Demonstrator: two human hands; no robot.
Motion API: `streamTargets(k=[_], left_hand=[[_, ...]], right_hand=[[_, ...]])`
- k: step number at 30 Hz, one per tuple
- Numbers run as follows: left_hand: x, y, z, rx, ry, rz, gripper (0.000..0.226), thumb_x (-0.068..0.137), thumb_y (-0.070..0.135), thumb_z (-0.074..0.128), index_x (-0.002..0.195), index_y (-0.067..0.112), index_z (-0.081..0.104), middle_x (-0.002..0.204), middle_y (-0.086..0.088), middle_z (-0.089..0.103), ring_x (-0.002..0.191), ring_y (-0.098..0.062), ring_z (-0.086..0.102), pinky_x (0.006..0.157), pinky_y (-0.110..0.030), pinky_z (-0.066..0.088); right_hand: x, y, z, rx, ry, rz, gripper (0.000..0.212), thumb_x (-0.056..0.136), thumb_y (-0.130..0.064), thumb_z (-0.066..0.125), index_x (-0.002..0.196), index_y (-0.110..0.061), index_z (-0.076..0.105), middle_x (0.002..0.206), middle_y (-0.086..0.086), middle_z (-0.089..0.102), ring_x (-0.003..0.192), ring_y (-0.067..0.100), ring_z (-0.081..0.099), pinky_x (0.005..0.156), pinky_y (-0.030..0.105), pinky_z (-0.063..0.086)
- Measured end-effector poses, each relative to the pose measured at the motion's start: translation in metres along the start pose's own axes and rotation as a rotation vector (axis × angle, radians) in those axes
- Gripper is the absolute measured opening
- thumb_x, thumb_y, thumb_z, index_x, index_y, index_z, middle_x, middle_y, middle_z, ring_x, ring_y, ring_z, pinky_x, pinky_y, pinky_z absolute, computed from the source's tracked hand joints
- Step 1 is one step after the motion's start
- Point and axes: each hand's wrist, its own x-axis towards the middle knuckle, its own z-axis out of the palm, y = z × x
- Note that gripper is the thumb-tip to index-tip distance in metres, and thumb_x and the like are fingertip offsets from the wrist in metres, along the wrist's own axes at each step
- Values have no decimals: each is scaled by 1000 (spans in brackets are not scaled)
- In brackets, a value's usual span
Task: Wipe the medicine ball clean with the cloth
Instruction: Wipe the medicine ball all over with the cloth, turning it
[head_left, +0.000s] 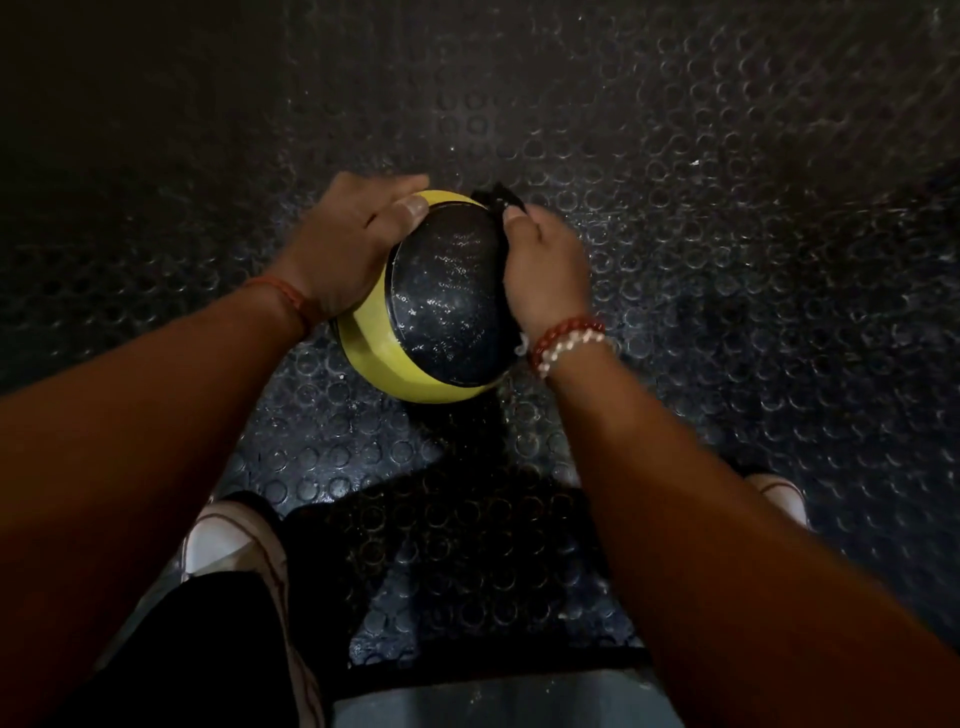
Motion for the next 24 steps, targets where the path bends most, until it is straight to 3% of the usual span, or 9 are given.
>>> streamTargets(k=[3,7,10,12,15,17,20,22,24], left_hand=[[-2,3,3,-60,8,8,69,84,60,41,140,22,56,144,-14,51,133,-28,46,113,-36,35],[-3,6,-1,256,305,36,63,91,60,32,127,16,61,123,-15,56,105,-10,44,85,-23,32],[-12,5,-7,223,459,-118,54,97,56,33,111,13,61,119,-18,55,95,-8,43,77,-22,32],[-33,2,-4,164,474,-110,47,99,52,38,112,14,61,119,-13,54,96,-4,43,80,-21,33],[-62,0,8,126,464,-55,46,99,50,40,117,14,61,118,-10,53,99,-3,45,85,-22,36],[-60,1,17,124,430,-57,50,100,47,38,131,14,58,129,-13,52,114,-12,47,93,-22,33],[-43,5,21,44,372,-98,54,102,44,35,146,14,48,145,-13,44,131,-15,40,104,-19,26],[-34,5,20,23,368,-87,56,101,43,35,146,12,48,144,-14,45,124,-7,38,101,-14,25],[-29,3,18,26,358,-54,56,99,40,34,144,10,50,140,-14,48,115,-2,35,96,-6,25]], right_hand=[[16,0,-8,145,-107,125,27,95,-28,47,102,-10,67,105,6,65,100,21,59,93,33,44],[14,4,-12,225,-81,237,28,97,-26,45,109,-10,66,108,5,62,102,20,56,94,31,43],[6,7,-8,209,-10,293,34,100,-24,39,116,-6,62,113,6,60,100,18,52,78,18,33],[-1,13,-6,215,56,333,37,101,-23,34,120,-3,59,123,11,59,107,22,53,76,18,31],[-18,17,2,306,186,418,37,99,-29,40,120,-7,61,126,10,59,117,27,53,89,27,37],[-31,19,12,372,255,474,41,99,-35,38,125,-11,58,130,9,56,120,27,52,99,34,38],[-60,16,29,403,329,399,46,100,-39,34,138,-16,44,142,5,42,127,23,43,104,28,32],[-78,14,36,322,322,250,48,100,-35,34,144,-16,35,149,3,30,134,19,34,101,20,24],[-82,13,36,234,322,73,48,99,-32,36,144,-16,35,150,3,29,136,20,32,108,25,25]])
